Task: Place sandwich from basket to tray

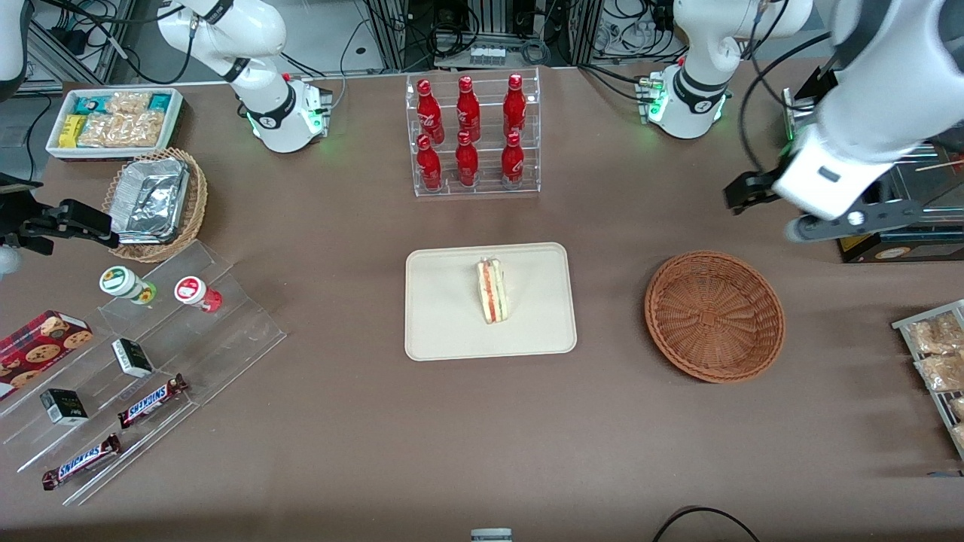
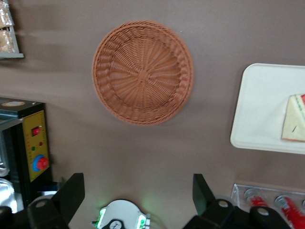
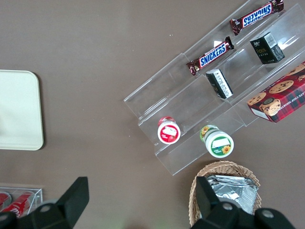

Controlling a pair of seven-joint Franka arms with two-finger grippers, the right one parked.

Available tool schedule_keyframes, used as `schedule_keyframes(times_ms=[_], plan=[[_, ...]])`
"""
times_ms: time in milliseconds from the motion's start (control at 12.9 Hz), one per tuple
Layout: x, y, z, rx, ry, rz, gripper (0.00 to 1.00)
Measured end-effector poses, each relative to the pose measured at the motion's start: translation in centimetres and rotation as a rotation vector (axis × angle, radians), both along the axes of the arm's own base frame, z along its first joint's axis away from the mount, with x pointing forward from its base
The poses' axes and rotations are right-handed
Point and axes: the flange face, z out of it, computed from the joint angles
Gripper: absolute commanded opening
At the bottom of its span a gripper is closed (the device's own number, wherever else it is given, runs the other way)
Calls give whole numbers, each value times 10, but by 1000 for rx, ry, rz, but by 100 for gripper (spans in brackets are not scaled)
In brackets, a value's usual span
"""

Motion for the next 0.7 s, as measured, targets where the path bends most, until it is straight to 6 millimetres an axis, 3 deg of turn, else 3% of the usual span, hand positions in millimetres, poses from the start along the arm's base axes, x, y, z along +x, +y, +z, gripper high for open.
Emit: schedule_keyframes(times_ms=[310, 698], plan=[[-17, 35, 6, -32, 13, -27, 100], [-28, 55, 14, -43, 1, -10, 100]])
